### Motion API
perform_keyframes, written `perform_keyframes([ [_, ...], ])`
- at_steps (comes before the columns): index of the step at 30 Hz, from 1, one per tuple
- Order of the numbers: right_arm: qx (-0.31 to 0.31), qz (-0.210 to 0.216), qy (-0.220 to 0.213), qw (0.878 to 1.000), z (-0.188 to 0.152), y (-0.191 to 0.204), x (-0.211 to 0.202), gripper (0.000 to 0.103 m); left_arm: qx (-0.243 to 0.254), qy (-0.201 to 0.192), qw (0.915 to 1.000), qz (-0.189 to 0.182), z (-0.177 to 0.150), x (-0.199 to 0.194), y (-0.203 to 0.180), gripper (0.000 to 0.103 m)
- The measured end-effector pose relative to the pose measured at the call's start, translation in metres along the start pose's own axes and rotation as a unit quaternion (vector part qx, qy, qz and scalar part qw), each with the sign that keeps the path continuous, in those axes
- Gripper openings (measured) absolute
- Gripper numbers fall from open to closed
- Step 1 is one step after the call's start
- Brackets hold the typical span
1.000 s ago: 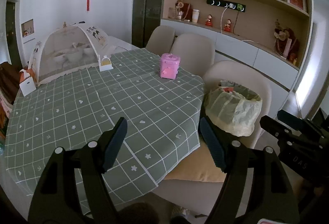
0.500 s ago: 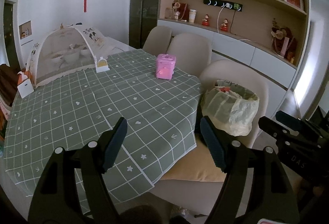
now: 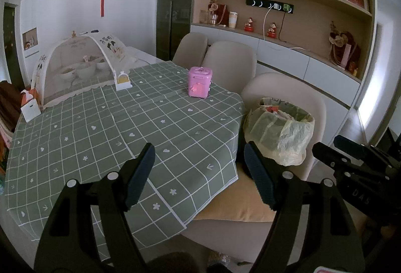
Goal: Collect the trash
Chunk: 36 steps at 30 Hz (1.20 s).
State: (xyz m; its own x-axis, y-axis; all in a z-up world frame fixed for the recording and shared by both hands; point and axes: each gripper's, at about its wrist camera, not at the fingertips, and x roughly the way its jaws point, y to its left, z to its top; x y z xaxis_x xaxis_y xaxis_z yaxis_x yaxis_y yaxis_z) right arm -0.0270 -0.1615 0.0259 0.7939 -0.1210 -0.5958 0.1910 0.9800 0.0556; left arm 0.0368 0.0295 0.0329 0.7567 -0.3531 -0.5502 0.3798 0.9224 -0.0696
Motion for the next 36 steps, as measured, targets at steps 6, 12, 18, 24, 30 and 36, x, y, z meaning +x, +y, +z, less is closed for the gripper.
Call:
perform_keyframes([
  [6, 0.001, -0.001, 0.001, 1.0, 0.0, 0.0, 0.0, 0.056, -0.001, 0.001, 1.0, 0.0, 0.0, 0.0, 0.001, 0.07],
  [12, 0.004, 0.001, 0.003, 1.0, -0.001, -0.002, 0.0, 0.056, 0.001, 0.004, 1.0, -0.001, 0.001, 0.0, -0.001, 0.07],
  [18, 0.002, 0.0, 0.0, 1.0, -0.004, -0.004, -0.001, 0.056, 0.003, 0.001, 1.0, -0.002, 0.002, 0.001, -0.003, 0.07],
  [24, 0.004, 0.0, 0.001, 1.0, -0.005, -0.004, -0.001, 0.056, 0.001, 0.006, 1.0, -0.001, 0.002, 0.004, -0.002, 0.07],
  [30, 0.002, -0.001, 0.015, 1.0, -0.006, -0.002, 0.007, 0.056, -0.013, 0.016, 0.9998, 0.007, -0.001, 0.019, 0.006, 0.07],
  [36, -0.007, 0.017, 0.048, 0.999, 0.006, 0.0, 0.051, 0.056, -0.075, 0.073, 0.9929, 0.056, -0.006, 0.069, 0.053, 0.07],
])
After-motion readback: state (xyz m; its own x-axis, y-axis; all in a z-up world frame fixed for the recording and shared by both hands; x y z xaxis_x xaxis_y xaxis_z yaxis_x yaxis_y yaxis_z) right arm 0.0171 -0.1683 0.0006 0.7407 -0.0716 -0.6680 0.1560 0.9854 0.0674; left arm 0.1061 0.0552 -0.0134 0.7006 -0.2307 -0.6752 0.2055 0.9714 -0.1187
